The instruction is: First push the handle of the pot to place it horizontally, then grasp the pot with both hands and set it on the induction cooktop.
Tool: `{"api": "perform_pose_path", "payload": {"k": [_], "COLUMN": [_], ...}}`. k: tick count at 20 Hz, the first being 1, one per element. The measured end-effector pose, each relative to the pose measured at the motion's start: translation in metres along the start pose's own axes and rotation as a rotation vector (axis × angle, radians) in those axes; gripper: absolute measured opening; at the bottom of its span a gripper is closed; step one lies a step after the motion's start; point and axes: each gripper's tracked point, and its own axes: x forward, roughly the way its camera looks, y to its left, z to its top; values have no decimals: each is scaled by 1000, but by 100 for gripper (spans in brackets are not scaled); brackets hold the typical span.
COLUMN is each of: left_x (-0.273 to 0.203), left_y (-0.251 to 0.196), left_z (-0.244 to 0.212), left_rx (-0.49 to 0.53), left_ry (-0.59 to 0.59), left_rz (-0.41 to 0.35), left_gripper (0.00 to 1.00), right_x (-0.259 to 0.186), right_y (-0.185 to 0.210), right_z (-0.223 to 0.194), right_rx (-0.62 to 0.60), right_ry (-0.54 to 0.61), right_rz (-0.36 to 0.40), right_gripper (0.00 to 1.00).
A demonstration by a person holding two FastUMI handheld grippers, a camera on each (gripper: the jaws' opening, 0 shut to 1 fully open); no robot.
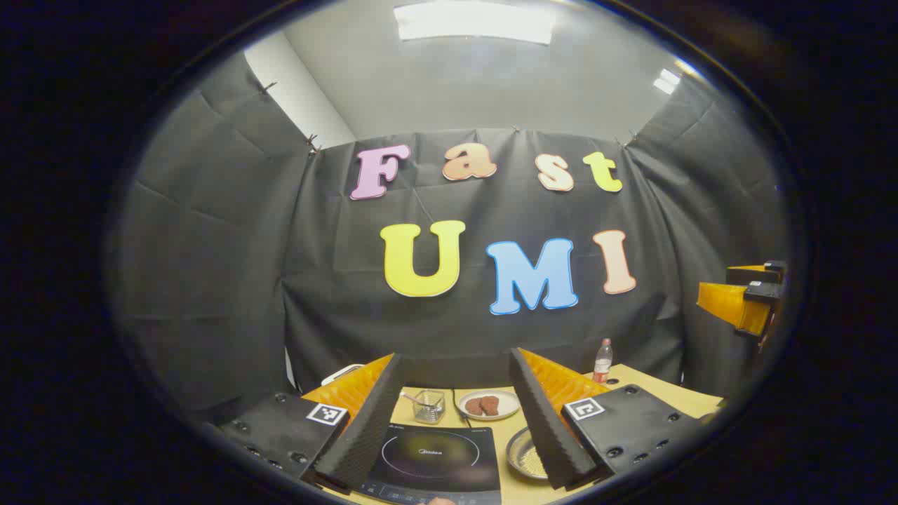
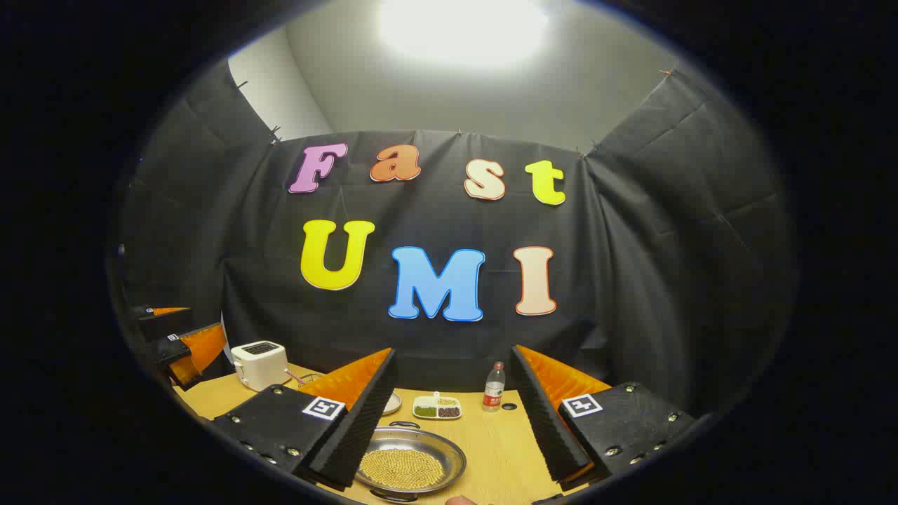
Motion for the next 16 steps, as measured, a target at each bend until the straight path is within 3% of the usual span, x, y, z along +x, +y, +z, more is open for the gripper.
{"api": "perform_pose_path", "payload": {"k": [1, 2, 3, 4, 5, 8, 9, 10, 16], "left_x": [1, 2, 1, 0, -1, -4, -6, -7, -12], "left_y": [-2, -4, -5, -7, -8, -12, -12, -13, -18], "left_z": [1, 1, 2, 2, 3, 3, 4, 4, 4], "left_rx": [2, 4, 8, 11, 13, 11, 12, 14, 13], "left_ry": [1, 2, 2, 2, 1, -1, -3, -6, -2], "left_rz": [-1, -4, -6, -5, -4, -2, -2, 0, 0], "left_gripper": [90, 97, 97, 91, 97, 97, 91, 97, 97], "right_x": [1, 1, 1, 1, 1, -2, -2, -3, -3], "right_y": [-1, -3, -4, -7, -9, -12, -13, -15, -19], "right_z": [-2, -4, -5, -5, -6, -8, -7, -7, -9], "right_rx": [9, 18, 23, 25, 25, 30, 30, 29, 34], "right_ry": [5, 11, 13, 14, 14, 19, 19, 18, 26], "right_rz": [-1, -1, -2, -6, -8, -8, -8, -9, -6], "right_gripper": [97, 97, 97, 97, 97, 97, 97, 97, 97]}}
